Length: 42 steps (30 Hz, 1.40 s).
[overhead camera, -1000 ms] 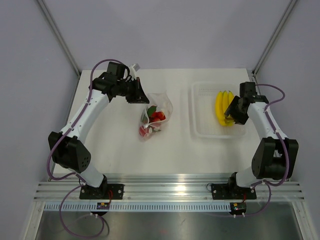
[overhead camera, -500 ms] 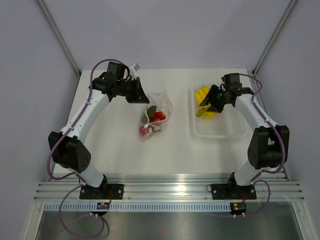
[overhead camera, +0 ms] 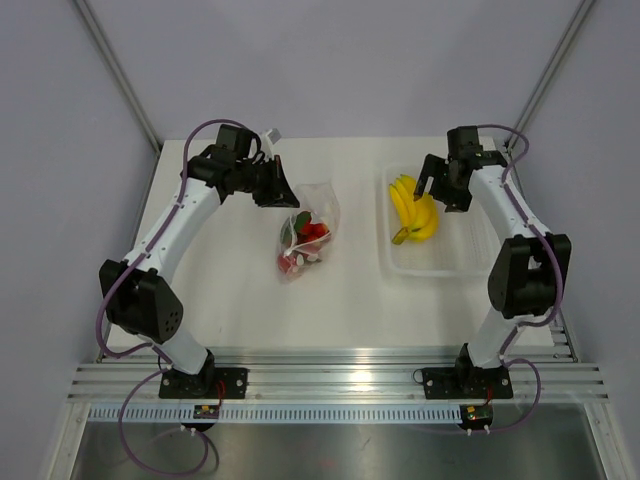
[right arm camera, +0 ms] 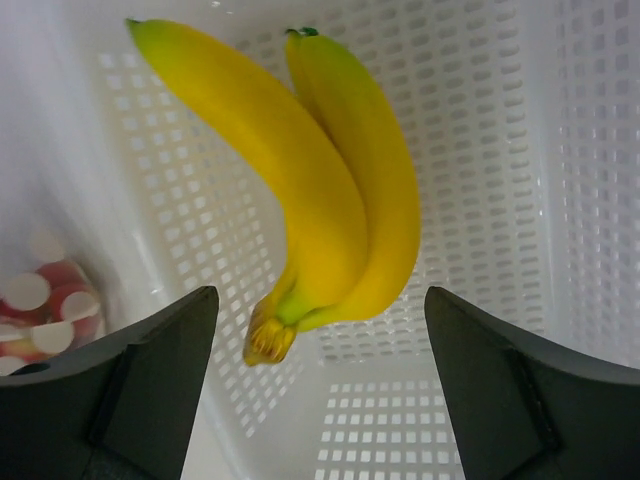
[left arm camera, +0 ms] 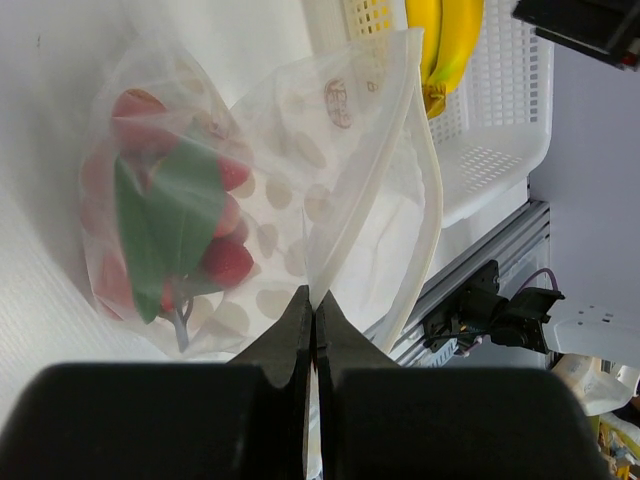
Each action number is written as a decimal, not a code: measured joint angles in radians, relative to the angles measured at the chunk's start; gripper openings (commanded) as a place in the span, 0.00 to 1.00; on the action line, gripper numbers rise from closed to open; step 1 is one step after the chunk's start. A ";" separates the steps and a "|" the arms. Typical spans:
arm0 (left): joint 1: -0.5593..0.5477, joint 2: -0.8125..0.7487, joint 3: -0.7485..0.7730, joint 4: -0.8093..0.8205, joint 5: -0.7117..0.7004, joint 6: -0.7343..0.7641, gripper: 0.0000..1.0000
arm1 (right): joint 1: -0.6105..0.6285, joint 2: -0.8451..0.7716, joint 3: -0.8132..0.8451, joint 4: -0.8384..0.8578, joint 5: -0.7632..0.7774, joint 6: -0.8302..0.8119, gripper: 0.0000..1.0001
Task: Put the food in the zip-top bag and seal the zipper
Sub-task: Adjust the fake fruit in the bin, then pick up the fake fruit from the bin.
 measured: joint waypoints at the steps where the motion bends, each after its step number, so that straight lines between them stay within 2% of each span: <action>1: 0.000 0.000 -0.001 0.000 0.000 0.000 0.00 | -0.001 0.043 0.018 -0.009 0.010 -0.014 0.93; 6: 0.000 0.000 -0.004 0.000 0.000 0.000 0.00 | -0.012 0.205 0.048 -0.049 0.006 -0.068 0.95; 12: 0.000 0.000 -0.005 0.000 0.000 0.001 0.00 | -0.073 0.250 0.049 -0.042 -0.078 -0.093 0.92; 15: 0.000 0.003 -0.005 0.000 0.000 0.001 0.00 | -0.084 0.270 0.049 -0.017 -0.144 -0.099 0.81; 17: 0.000 0.005 -0.005 0.000 0.000 0.001 0.00 | -0.083 0.285 0.043 0.008 -0.192 -0.102 0.62; 19: 0.000 0.006 -0.005 0.000 0.000 0.000 0.00 | -0.081 0.288 0.029 0.035 -0.223 -0.098 0.50; 20: 0.000 0.006 -0.005 0.000 0.000 0.000 0.00 | -0.082 0.284 0.021 0.048 -0.238 -0.093 0.39; 22: 0.000 0.006 -0.005 0.000 0.000 0.000 0.00 | -0.082 0.274 -0.002 0.079 -0.262 -0.084 0.24; 25: 0.000 0.006 -0.005 0.000 0.000 0.000 0.00 | -0.082 0.247 -0.038 0.109 -0.271 -0.072 0.15; 32: -0.001 0.006 -0.005 0.000 0.000 0.000 0.00 | -0.081 0.073 -0.141 0.113 -0.208 -0.034 0.06; 42: -0.002 0.006 -0.005 0.000 0.003 0.000 0.00 | -0.079 -0.291 -0.234 0.111 -0.129 -0.003 0.06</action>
